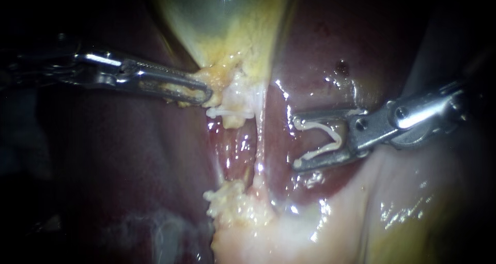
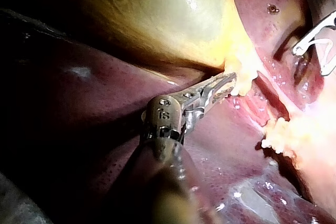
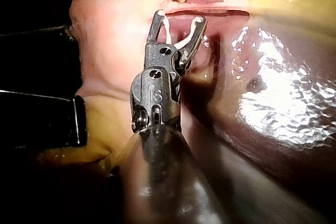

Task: Clipping first clip right tube

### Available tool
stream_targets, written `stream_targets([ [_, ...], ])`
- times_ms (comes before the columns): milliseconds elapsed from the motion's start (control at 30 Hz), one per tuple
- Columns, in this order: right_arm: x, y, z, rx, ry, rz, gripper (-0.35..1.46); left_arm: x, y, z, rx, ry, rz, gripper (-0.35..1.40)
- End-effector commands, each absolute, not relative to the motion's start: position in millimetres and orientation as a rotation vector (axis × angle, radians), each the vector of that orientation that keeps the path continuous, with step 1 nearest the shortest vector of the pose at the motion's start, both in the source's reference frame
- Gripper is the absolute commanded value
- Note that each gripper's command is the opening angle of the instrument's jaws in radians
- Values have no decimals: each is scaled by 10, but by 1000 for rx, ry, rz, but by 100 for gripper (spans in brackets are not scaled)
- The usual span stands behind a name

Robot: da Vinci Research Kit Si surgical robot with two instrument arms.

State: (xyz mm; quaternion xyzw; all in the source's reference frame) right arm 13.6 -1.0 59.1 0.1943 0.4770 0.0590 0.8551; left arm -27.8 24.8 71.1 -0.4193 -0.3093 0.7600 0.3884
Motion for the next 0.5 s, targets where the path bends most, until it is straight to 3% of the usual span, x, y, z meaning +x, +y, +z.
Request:
stream_targets([
  [33,136,-10,591,409,1003,124,50,-278,247,710,-1067,-788,1933,-35],
  [500,135,-10,591,409,1003,124,50,-239,258,648,-1064,-797,1916,-35],
])
